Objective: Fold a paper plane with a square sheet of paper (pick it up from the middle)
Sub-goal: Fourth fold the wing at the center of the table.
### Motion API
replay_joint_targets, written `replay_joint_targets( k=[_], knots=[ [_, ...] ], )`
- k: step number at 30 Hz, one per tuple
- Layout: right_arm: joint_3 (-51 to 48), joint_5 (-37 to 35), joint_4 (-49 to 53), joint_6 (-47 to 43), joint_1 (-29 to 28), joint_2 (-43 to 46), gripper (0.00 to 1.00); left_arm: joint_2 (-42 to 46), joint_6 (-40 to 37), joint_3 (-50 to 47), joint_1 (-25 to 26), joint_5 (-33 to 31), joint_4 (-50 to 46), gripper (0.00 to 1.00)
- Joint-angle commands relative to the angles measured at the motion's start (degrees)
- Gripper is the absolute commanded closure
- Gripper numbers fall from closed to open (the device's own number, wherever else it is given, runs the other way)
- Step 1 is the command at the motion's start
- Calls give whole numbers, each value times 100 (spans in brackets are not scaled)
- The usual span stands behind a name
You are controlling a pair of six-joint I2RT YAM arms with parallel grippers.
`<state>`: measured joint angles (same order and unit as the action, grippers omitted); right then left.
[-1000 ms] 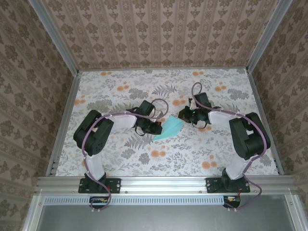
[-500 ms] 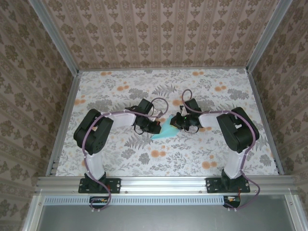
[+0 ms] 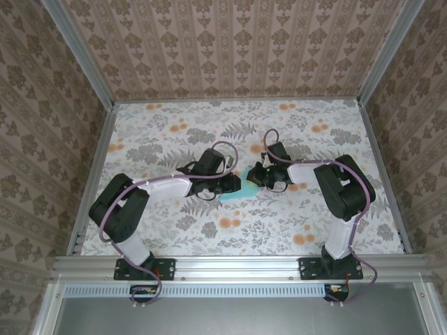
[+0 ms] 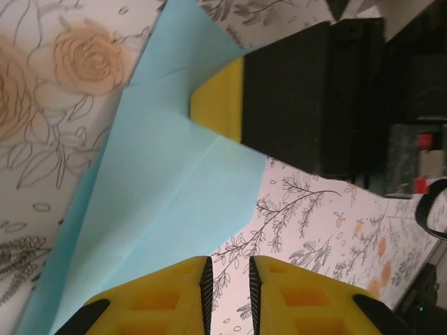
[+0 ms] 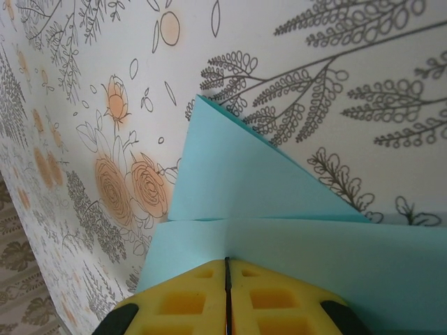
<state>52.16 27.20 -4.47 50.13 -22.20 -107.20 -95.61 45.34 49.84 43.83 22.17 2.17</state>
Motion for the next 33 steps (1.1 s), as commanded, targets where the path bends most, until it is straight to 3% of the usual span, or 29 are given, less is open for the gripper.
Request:
replay_joint_targets(
  k=[1, 9, 33],
  knots=[
    [-15, -650, 611, 120, -13, -410, 91, 32, 803, -296, -43, -293, 448, 77],
    [27, -636, 726, 112, -4, -506, 91, -185, 1184, -564, -199, -221, 791, 79],
    [40, -712, 1003, 40, 13, -572, 92, -425, 1127, -757, -454, -343, 635, 82]
  ],
)
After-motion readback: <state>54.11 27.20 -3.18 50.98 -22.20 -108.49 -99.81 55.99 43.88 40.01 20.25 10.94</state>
